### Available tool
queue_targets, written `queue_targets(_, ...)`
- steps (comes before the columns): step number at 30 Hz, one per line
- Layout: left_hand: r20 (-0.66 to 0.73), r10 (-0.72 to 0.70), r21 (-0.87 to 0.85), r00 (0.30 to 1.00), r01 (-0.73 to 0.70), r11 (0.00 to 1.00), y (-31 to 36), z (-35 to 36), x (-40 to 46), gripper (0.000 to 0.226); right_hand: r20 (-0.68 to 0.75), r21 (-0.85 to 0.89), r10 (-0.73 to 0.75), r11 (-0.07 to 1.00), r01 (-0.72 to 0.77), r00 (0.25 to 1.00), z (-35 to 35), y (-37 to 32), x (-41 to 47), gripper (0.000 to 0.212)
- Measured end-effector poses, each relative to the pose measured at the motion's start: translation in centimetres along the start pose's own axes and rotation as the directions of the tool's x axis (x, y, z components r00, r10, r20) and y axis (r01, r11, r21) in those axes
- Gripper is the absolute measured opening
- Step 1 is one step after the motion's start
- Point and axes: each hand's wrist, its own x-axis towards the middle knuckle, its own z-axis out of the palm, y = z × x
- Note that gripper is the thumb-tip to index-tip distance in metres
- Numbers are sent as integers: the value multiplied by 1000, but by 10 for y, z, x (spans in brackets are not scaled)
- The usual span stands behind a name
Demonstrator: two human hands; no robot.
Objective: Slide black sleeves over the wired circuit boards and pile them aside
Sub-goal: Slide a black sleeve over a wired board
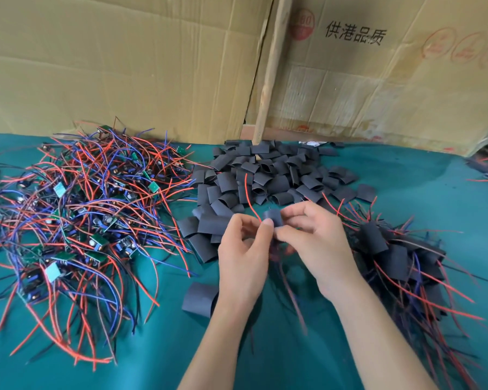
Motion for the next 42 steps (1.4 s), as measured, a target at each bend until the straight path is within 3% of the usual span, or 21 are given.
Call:
queue_targets(2, -7, 34, 23, 999, -34, 999, 1, 0, 0, 15, 42, 138, 12, 990, -17, 999, -1, 3, -3, 25)
queue_targets(4, 18, 45, 53, 999, -46, 998, 0, 0, 0, 13, 42, 167, 12, 986, -19, 999, -4, 5, -5, 31)
queue_targets(5, 31, 41, 60, 999, -43, 997, 0, 0, 0, 13, 19, 126, 8, 992, -11, 1000, -7, 6, -5, 34)
queue_targets(7, 37, 19, 64, 999, -21, 998, -1, 0, 0, 12, -110, -133, -55, 990, 40, 992, -15, 9, -2, 34)
queue_targets(9, 20, -1, 46, 1000, 0, 999, 0, 1, 0, 10, -230, -493, -211, 867, 73, 950, -31, 7, 0, 28)
queue_targets(11, -2, -5, 34, 1000, 5, 999, 0, 1, 1, 8, -260, -724, -302, 690, 21, 917, -49, -1, 3, 24)
queue_targets(15, -66, 11, 82, 998, -6, 997, 0, 1, -1, 12, -221, -929, -153, 332, -160, 963, -71, -6, 15, 29)
queue_targets(17, -118, 50, 151, 992, -32, 988, 1, 0, -1, 17, -192, -956, -125, 248, -156, 974, -72, -7, 21, 35)
queue_targets(19, -126, 102, 228, 987, -71, 971, 2, -1, 0, 15, -150, -961, -172, 256, -102, 974, -69, -10, 28, 43)
queue_targets(21, -117, 129, 261, 985, -95, 961, 4, -1, -1, 13, -27, -981, -172, 196, 8, 985, -59, -12, 32, 47)
queue_targets(23, -110, 133, 273, 985, -99, 957, 4, -1, -2, 13, 90, -994, -98, 46, 95, 991, -49, -4, 30, 40)
queue_targets(25, -109, 131, 269, 985, -98, 958, 4, -2, -1, 13, 96, -995, -39, -29, 95, 995, -53, 11, 23, 35)
queue_targets(29, -113, 115, 268, 987, -81, 960, 3, -1, 0, 13, 179, -977, -143, -142, 159, 973, -84, 35, 5, 32)
queue_targets(37, -92, 102, 280, 991, -73, 957, 4, -2, -1, 14, 347, -935, -215, -156, 319, 913, -140, 40, 11, 34)
queue_targets(42, -87, 98, 302, 991, -67, 951, 2, -2, 0, 14, 332, -933, -9, -149, 327, 943, -173, 31, 14, 48)
